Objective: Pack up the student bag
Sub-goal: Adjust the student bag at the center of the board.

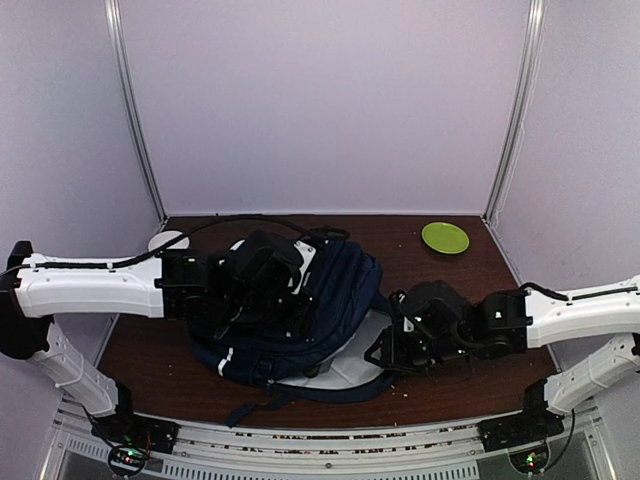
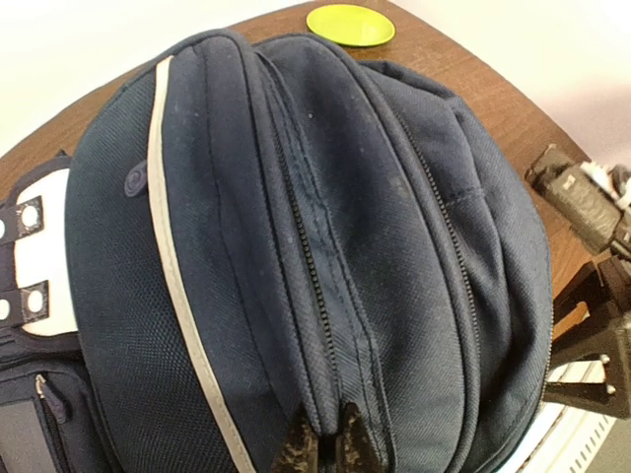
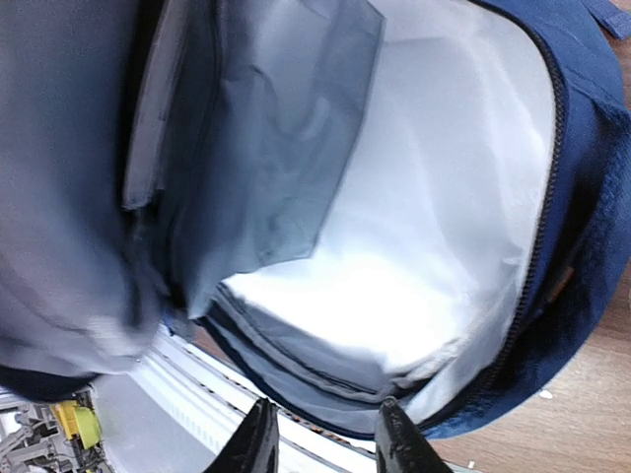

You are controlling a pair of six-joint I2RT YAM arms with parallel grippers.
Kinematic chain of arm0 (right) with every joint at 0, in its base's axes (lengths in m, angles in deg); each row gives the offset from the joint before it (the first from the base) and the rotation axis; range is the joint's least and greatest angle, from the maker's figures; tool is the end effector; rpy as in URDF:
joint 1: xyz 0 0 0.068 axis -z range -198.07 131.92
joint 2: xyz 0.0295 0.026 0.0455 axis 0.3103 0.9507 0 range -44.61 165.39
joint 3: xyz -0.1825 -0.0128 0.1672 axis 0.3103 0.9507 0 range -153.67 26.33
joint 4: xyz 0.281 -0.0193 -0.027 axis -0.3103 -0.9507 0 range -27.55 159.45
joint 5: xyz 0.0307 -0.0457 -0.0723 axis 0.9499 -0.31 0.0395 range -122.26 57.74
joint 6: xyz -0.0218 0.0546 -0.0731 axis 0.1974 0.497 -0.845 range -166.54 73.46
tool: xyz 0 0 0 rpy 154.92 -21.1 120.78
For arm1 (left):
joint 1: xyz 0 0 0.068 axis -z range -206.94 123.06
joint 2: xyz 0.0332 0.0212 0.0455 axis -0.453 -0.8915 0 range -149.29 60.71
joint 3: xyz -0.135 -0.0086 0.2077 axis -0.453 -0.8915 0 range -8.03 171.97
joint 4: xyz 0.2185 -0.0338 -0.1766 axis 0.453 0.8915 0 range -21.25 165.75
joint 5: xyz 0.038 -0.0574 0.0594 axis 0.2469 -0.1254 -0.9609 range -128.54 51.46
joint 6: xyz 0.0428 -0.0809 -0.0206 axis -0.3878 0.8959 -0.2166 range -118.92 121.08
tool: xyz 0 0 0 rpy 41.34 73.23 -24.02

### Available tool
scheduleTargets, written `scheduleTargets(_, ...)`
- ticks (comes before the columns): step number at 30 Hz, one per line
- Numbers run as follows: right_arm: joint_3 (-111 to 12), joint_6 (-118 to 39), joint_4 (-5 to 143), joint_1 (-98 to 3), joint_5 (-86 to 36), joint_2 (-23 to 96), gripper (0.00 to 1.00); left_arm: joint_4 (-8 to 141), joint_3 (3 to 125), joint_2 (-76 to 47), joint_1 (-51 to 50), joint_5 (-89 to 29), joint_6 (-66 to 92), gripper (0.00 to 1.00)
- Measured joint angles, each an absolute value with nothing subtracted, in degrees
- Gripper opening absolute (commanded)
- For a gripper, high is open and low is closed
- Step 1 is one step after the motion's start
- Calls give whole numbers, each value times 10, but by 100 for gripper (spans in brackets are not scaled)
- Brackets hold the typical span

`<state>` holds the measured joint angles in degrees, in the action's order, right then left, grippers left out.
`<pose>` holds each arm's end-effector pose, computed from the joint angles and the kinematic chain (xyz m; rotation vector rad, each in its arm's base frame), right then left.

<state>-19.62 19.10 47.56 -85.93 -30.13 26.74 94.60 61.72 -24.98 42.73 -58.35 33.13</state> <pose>0.1173 0.2966 0.1619 -0.0719 2.7081 0.9929 0.1626 -0.3564 0.2328 0.5715 2.2357 -0.5450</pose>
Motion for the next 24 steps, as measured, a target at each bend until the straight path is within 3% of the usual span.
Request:
scheduleTargets(3,-189,182,471,-860,-306,265,33,958,617,-234,426,-589,331,0)
scheduleTargets(7,-172,166,492,-866,-314,222,55,964,617,-225,425,-593,331,0)
scheduleTargets(10,-171,154,527,-872,-322,168,63,964,617,-225,425,-594,331,0)
scheduleTargets(24,-246,136,555,-875,-324,264,57,958,619,-241,425,-587,331,0)
